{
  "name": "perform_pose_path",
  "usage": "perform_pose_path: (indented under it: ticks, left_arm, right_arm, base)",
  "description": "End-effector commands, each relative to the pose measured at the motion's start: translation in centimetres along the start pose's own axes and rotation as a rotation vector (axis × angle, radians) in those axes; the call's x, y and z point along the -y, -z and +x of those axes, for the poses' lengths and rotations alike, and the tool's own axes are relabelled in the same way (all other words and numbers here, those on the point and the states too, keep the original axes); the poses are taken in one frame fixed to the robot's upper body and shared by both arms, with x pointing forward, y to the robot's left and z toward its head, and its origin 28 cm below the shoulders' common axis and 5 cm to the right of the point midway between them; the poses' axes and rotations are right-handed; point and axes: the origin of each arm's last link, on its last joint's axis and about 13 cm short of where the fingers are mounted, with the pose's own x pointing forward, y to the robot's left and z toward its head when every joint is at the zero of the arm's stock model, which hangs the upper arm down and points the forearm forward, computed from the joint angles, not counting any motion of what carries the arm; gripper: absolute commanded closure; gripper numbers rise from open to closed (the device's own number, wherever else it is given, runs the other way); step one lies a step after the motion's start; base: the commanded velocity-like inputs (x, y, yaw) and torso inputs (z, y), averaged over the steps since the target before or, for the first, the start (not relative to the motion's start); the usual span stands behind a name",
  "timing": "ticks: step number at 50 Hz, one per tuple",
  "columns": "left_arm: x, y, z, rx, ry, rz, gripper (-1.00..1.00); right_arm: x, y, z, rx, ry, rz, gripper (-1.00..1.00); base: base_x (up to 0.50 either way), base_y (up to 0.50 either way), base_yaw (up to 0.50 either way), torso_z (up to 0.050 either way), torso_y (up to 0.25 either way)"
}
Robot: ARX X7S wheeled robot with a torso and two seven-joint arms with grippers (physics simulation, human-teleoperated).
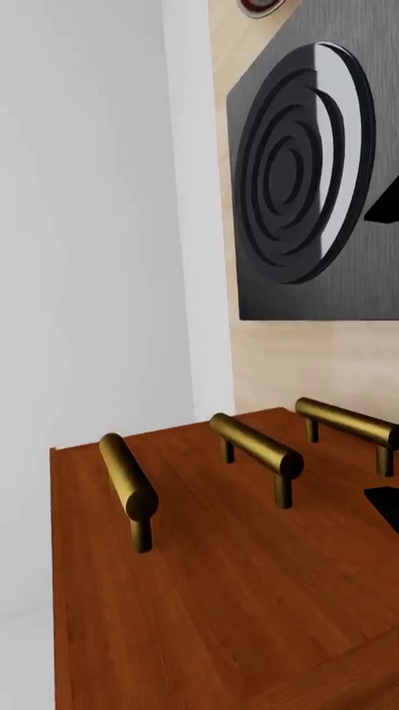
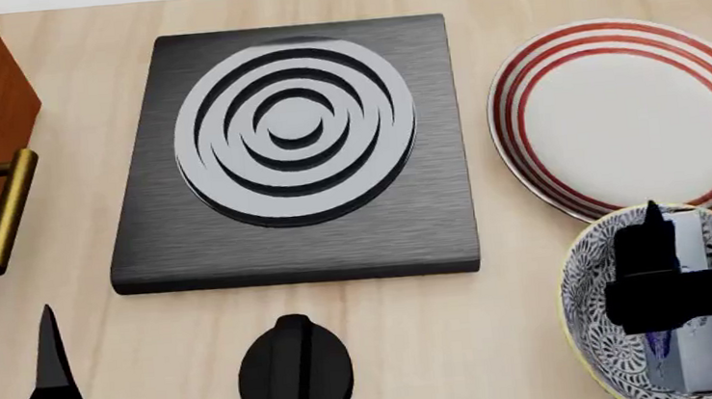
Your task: Pick up the cream cheese and put it in the bowl.
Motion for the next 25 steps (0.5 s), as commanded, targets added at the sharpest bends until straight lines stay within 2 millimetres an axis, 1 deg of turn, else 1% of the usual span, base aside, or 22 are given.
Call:
perform_pose_path:
  ticks: [1,3,6,9,10,12,13,15,18,21,25]
  left_arm:
    - [0.0,0.0,0.0,-0.001,-0.001,0.001,-1.0]
    - [0.0,0.1,0.0,0.001,0.001,0.001,-1.0]
    - [0.0,0.0,0.0,0.0,-0.001,0.0,-1.0]
    - [0.0,0.0,0.0,0.0,-0.001,-0.001,-1.0]
    - [0.0,0.0,0.0,0.0,-0.001,-0.001,-1.0]
    - [0.0,-0.1,0.0,0.0,-0.001,-0.002,-1.0]
    - [0.0,-0.1,0.0,0.0,-0.001,-0.002,-1.0]
    - [0.0,0.0,0.0,0.0,-0.003,-0.002,-1.0]
    - [0.0,0.0,0.0,0.0,-0.003,0.0,-1.0]
    - [0.0,0.0,0.0,0.002,-0.004,-0.001,-1.0]
    - [0.0,0.0,0.0,0.001,-0.003,0.0,-1.0]
  right_arm:
    - [0.2,-1.9,-2.9,0.088,0.011,-0.017,-1.0]
    - [0.3,-2.5,-3.9,0.117,0.013,-0.029,-1.0]
    - [0.3,-2.7,-4.3,0.127,0.008,-0.028,-1.0]
    - [0.4,-3.5,-5.7,0.17,0.013,-0.036,-1.0]
    - [0.4,-3.4,-5.7,0.17,0.013,-0.036,-1.0]
    - [0.3,-3.9,-6.6,0.193,0.012,-0.047,-1.0]
    - [0.3,-3.9,-6.6,0.193,0.012,-0.047,-1.0]
    - [0.3,-4.3,-7.6,0.231,0.017,-0.055,-1.0]
    - [0.2,-4.5,-8.1,0.238,0.007,-0.059,-1.0]
    - [0.2,-4.7,-9.1,0.274,0.013,-0.065,-1.0]
    - [0.1,-4.8,-9.7,0.297,0.013,-0.061,-1.0]
  base:
    - [0.0,0.0,0.0,0.0,0.0]
    - [0.0,0.0,0.0,0.0,0.0]
    - [0.0,0.0,0.0,0.0,0.0]
    - [0.0,0.0,0.0,0.0,0.0]
    - [0.0,0.0,0.0,0.0,0.0]
    - [0.0,0.0,0.0,0.0,0.0]
    - [0.0,0.0,0.0,0.0,0.0]
    - [0.0,0.0,0.0,0.0,0.0]
    - [0.0,0.0,0.0,0.0,0.0]
    - [0.0,0.0,0.0,0.0,0.0]
    - [0.0,0.0,0.0,0.0,0.0]
